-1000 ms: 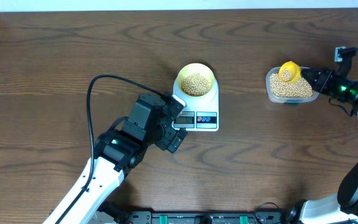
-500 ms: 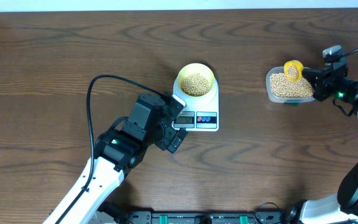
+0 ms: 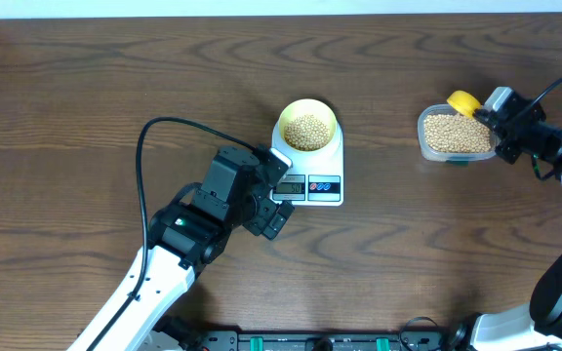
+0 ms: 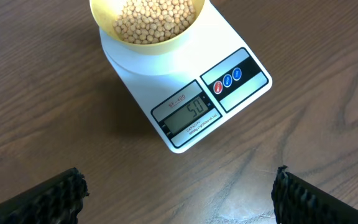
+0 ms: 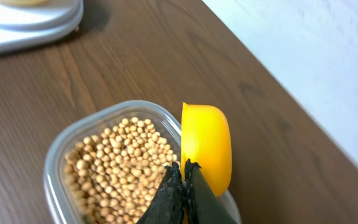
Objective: Scoop item into bowl and weigh 50g on scale
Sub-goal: 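Lower the yellow scoop into the tub and lay it on the soybeans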
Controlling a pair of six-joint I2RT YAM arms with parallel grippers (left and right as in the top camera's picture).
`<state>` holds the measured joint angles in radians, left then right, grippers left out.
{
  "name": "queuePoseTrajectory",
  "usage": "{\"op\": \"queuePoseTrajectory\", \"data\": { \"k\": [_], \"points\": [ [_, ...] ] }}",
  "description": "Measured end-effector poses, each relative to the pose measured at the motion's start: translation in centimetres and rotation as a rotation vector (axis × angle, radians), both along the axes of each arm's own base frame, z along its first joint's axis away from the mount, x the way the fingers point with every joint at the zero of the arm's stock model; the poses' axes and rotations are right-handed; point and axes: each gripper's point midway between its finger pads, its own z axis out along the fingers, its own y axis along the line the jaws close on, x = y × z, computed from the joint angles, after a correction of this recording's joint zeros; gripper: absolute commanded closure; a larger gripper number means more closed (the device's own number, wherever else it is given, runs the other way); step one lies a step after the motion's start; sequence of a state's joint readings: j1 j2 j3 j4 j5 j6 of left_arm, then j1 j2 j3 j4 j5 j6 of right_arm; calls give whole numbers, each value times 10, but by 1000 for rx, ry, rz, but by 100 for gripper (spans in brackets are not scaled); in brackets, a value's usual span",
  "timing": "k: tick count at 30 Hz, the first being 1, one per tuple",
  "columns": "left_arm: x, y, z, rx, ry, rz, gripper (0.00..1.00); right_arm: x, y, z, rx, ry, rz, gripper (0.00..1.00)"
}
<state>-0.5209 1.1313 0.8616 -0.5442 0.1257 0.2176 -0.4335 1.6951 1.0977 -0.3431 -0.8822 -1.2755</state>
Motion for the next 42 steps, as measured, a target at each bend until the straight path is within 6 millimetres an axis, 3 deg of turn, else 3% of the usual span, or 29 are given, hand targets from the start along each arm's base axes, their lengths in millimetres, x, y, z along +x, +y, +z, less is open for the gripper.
{"op": "queuePoseTrajectory", "data": {
  "k": [6, 12, 23, 32, 38, 42],
  "points": [
    [0, 0, 0, 0, 0, 0, 2, 0, 0, 0, -82, -65, 65, 99],
    [0, 0, 0, 0, 0, 0, 2, -6, 3, -5, -56, -22, 60, 99],
    [0, 0, 0, 0, 0, 0, 2, -8, 8, 0, 304, 249, -175, 98],
    [0, 0, 0, 0, 0, 0, 2, -8, 11, 2, 724, 606, -481, 98],
    [0, 0, 0, 0, 0, 0, 2, -9, -14, -22, 887, 818, -888, 99],
    [0, 0, 0, 0, 0, 0, 2, -10, -27, -32, 927, 850, -1055, 99]
  ]
}}
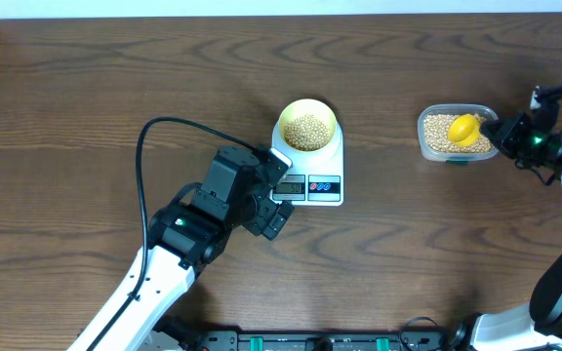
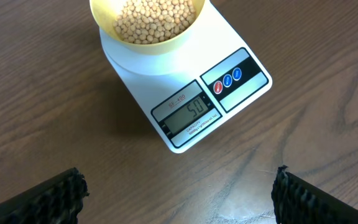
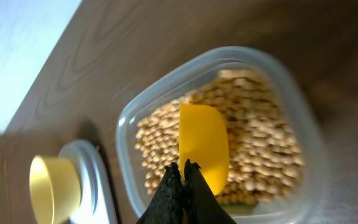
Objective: Scoop item into bowl and weigh 50g on scale
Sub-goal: 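Lower the yellow scoop into the tub and lay it on the soybeans, then open the right gripper to release the scoop handle and lift away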
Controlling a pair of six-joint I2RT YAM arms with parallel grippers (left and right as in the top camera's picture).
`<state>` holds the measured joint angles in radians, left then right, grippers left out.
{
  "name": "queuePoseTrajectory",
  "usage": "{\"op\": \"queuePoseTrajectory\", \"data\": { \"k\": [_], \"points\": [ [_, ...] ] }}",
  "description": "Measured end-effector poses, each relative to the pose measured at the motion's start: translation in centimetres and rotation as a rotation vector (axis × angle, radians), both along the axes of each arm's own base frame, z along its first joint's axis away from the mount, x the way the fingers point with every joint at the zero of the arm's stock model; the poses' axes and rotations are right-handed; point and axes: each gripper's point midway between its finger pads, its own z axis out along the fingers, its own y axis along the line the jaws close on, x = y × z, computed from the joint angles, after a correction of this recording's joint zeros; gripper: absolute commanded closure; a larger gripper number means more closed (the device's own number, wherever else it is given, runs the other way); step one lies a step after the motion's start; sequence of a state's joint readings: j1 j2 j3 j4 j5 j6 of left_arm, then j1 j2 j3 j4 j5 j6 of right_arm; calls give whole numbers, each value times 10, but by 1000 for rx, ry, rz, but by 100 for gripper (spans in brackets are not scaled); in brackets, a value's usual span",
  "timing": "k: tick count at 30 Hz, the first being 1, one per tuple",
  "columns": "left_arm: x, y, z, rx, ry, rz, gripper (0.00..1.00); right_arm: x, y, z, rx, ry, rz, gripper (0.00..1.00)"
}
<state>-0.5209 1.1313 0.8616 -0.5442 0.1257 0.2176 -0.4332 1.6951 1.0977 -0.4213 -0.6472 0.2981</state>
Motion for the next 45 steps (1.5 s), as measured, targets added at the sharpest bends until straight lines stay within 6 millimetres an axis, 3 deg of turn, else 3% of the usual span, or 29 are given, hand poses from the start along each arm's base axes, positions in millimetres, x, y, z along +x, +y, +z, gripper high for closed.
{"op": "queuePoseTrajectory", "data": {
  "k": [3, 6, 15, 19, 28, 39, 45],
  "points": [
    [0, 0, 0, 0, 0, 0, 2, 0, -6, -3, 4, 31, -58, 95],
    [0, 0, 0, 0, 0, 0, 2, 1, -10, -4, -1, 42, -86, 62],
    [0, 0, 0, 0, 0, 0, 2, 1, -14, -6, -3, 57, -125, 30],
    [0, 0, 0, 0, 0, 0, 2, 1, -15, -6, -5, 59, -128, 1],
    [0, 0, 0, 0, 0, 0, 2, 0, -17, -7, -35, 47, -103, 1],
    [0, 0, 0, 0, 0, 0, 2, -9, -39, -7, -33, 48, -134, 1],
    [0, 0, 0, 0, 0, 0, 2, -12, -38, -5, -45, 29, -95, 1]
  ]
}}
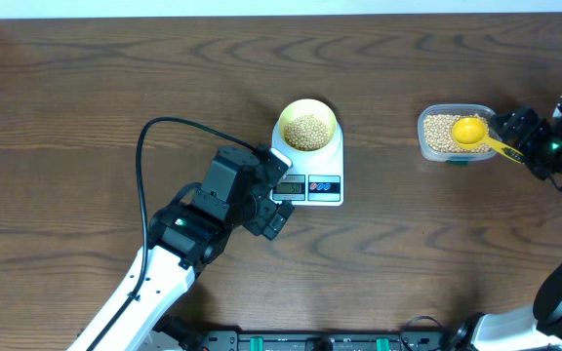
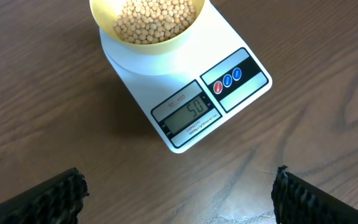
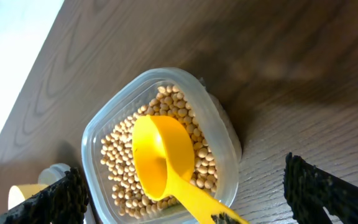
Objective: Scoop item into bowl and weigh 50g on scale
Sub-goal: 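Open the right gripper to release the scoop handle and lift away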
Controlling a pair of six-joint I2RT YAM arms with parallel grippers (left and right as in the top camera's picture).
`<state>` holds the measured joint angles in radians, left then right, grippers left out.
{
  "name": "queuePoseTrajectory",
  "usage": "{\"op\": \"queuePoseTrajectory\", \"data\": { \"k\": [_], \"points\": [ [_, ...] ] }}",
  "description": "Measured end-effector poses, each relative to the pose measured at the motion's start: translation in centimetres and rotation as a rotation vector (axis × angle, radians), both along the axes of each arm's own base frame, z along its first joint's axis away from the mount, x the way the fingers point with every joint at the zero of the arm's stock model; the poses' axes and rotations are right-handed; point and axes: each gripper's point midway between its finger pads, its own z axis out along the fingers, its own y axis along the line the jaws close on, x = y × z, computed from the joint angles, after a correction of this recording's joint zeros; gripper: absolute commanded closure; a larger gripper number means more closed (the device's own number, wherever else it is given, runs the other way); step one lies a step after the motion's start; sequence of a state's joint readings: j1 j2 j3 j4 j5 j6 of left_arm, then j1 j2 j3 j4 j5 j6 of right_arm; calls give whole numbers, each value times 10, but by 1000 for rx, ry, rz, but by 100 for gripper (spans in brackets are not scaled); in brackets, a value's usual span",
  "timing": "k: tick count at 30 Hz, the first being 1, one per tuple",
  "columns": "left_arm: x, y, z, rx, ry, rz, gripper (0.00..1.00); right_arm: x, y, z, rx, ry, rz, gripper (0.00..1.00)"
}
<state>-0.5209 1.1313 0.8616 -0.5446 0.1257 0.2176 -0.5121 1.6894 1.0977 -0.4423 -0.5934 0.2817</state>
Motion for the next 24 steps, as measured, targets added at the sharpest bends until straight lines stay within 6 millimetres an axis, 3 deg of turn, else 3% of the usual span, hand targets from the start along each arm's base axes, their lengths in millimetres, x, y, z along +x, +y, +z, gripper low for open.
{"op": "queuePoseTrajectory", "data": {
  "k": [14, 24],
  "points": [
    [0, 0, 0, 0, 0, 0, 2, -23, -6, 44, -186, -45, 35, 1],
    [0, 0, 0, 0, 0, 0, 2, -40, -1, 59, -299, -69, 139, 1]
  ]
}}
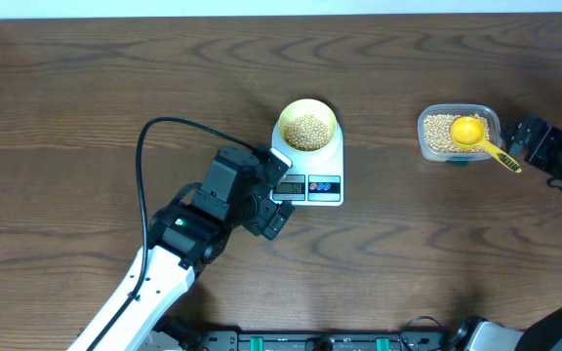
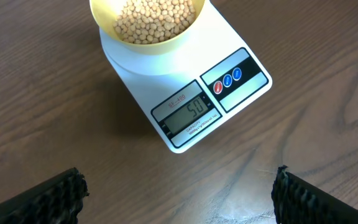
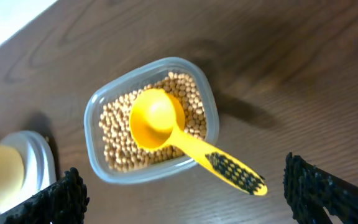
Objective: Scoop item into bowl and weigh 50g on scale
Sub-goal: 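Open the right gripper to release the scoop handle and lift away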
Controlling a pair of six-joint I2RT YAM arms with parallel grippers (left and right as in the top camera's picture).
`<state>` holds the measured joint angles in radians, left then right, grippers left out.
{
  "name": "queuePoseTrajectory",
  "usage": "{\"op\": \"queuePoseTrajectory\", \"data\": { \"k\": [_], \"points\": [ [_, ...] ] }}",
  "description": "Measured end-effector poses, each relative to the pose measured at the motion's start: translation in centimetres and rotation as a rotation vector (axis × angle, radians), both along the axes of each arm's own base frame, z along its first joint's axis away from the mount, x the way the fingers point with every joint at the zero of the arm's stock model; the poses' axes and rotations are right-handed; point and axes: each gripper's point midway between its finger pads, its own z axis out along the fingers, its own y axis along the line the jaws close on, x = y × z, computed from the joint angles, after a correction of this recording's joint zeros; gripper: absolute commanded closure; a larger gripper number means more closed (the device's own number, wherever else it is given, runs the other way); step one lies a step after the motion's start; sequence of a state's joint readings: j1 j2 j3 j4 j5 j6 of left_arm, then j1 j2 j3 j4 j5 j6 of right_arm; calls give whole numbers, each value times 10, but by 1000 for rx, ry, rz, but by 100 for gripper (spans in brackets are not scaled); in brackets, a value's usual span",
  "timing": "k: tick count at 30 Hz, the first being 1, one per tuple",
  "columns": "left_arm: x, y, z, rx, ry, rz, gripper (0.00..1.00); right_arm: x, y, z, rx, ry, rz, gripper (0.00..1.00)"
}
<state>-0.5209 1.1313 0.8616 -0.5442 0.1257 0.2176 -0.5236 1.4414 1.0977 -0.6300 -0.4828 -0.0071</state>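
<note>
A yellow bowl (image 1: 307, 125) of soybeans sits on the white scale (image 1: 320, 185), whose display (image 2: 190, 111) reads 50. A clear container (image 1: 457, 132) of soybeans stands to the right. The yellow scoop (image 3: 166, 127) lies in it, bowl on the beans, its handle (image 3: 235, 171) sticking out over the rim. My right gripper (image 3: 182, 193) is open, back from the container, holding nothing. My left gripper (image 2: 179, 193) is open over bare table just in front of the scale.
The dark wood table (image 1: 86, 88) stretches all around. Its far edge meets a white wall (image 1: 261, 8). A black cable (image 1: 144, 156) loops up from my left arm.
My right gripper has drawn back to the right, away from the container. The scoop stays in the container with its handle over the rim. The left arm is unchanged.
My right gripper was shut on the scoop, held at the container's far rim. Then it held the scoop over the beans. Then it was open with the scoop resting in the container, and now it stands farther back. The scale read 50 throughout.
</note>
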Motion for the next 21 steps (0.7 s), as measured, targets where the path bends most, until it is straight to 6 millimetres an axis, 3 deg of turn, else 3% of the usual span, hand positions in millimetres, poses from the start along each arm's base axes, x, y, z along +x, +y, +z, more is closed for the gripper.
{"op": "queuePoseTrajectory", "data": {
  "k": [14, 21],
  "points": [
    [0, 0, 0, 0, 0, 0, 2, -16, 24, 41, -238, -126, 257, 1],
    [0, 0, 0, 0, 0, 0, 2, -22, 47, 36, -325, -81, 372, 1]
  ]
}}
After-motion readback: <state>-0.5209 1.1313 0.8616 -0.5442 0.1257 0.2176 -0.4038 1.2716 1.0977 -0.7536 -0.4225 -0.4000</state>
